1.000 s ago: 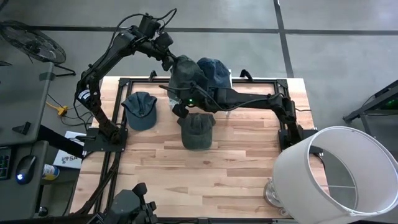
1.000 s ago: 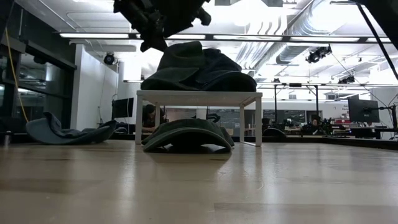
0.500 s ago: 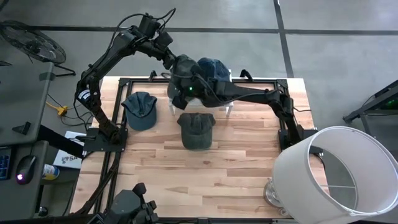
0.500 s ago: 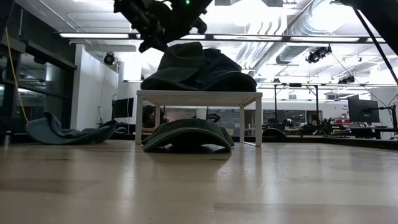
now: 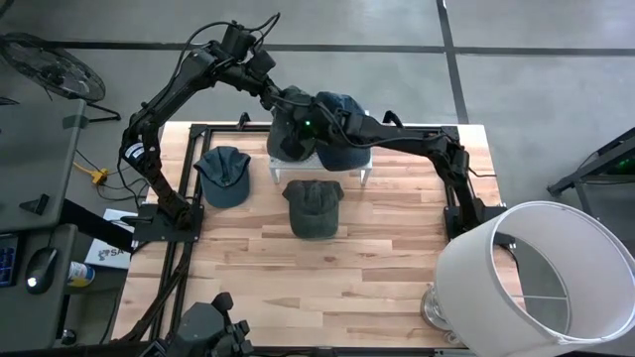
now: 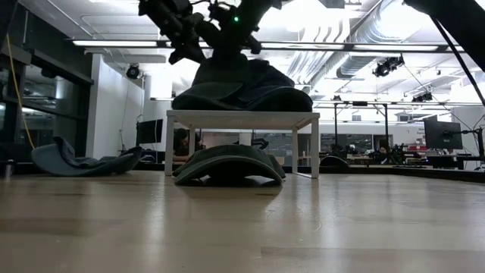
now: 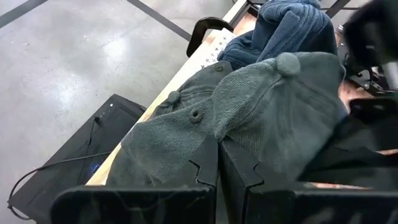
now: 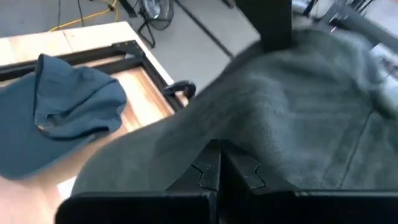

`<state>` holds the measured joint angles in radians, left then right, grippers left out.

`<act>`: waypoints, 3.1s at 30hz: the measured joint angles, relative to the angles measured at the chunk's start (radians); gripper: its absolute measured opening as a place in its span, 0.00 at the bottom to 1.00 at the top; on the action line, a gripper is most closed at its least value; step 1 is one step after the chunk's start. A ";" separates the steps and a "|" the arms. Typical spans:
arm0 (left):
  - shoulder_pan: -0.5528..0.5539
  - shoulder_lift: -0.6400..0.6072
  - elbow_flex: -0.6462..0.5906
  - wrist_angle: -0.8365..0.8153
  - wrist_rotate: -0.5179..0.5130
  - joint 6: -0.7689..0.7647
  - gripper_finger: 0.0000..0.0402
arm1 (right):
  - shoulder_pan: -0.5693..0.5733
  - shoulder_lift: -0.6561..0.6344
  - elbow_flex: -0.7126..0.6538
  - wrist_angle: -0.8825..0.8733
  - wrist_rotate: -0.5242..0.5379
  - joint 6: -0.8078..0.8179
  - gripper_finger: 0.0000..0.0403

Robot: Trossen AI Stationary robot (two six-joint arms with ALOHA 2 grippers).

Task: Pick & Place hat
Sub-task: Put the bottom gray cap on the shelf, then put the gray cap on the shelf

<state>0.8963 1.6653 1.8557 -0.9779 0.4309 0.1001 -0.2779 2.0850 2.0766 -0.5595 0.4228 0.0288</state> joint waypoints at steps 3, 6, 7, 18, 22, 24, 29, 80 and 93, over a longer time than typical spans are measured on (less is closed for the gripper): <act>0.000 0.000 0.000 -0.002 0.000 0.000 0.00 | -0.017 0.008 -0.009 -0.008 -0.030 0.024 0.00; 0.000 0.000 0.000 -0.005 0.000 -0.001 0.00 | -0.029 0.010 -0.056 0.002 -0.062 0.050 0.00; 0.000 0.000 0.000 -0.006 0.001 -0.001 0.00 | -0.031 0.010 -0.072 0.010 -0.071 0.061 0.00; -0.001 -0.001 -0.002 -0.012 0.025 0.060 0.08 | -0.038 0.008 -0.204 0.087 -0.130 0.132 0.00; 0.001 -0.040 -0.001 0.025 0.053 0.098 0.22 | -0.037 0.009 -0.221 0.084 -0.147 0.133 0.00; 0.000 -0.068 0.000 0.055 0.053 0.102 0.29 | -0.037 0.008 -0.221 0.082 -0.150 0.133 0.00; 0.000 -0.140 0.002 0.104 -0.002 0.101 0.41 | -0.036 -0.005 -0.221 0.087 -0.154 0.130 0.00; 0.000 -0.173 0.001 0.000 0.016 0.078 0.42 | 0.446 -0.183 -0.592 0.020 -0.231 -0.018 0.56; 0.000 -0.173 0.001 -0.020 0.028 0.072 0.42 | 0.580 -0.183 -0.779 0.193 -0.023 -0.007 0.56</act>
<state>0.8963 1.4921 1.8565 -0.9982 0.4589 0.1719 0.3018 1.9022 1.2976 -0.3663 0.4003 0.0219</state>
